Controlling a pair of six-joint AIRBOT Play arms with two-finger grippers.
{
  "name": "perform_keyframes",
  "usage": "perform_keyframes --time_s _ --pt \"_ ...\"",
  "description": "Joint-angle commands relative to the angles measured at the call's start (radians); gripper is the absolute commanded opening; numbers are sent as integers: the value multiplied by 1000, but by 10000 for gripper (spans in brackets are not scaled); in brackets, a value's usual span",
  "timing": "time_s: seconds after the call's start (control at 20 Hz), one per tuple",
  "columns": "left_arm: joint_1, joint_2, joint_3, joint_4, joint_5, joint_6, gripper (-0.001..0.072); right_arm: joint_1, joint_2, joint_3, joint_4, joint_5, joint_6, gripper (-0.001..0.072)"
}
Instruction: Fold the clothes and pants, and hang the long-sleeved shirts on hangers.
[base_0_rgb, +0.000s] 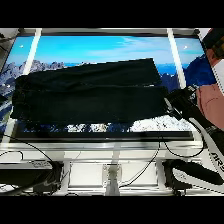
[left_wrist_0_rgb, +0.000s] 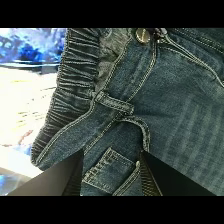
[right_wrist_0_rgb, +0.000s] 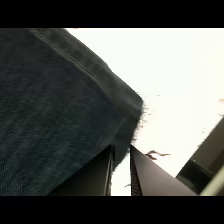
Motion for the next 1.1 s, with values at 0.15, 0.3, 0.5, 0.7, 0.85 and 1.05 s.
perform_keyframes --time_s 0.15,0.3,0.5,0.7,0.85,1.05 --pt "0 -1 0 -3 -1 0 373 -99 3 47 73 -41 -155 399" --pt "8 15 0 8 -12 5 45 -207 5 139 45 42 -467 17" --pt "19 137 0 23 22 56 44 -322 112 258 29 32 -722 16" --pt "54 354 -23 42 27 92 44 -330 315 261 33 6 -887 15" --pt "123 506 -171 35 89 99 44 -330 430 260 53 137 -973 15" --pt "124 704 -601 -25 327 212 44 -330 592 118 187 155 -1037 15"
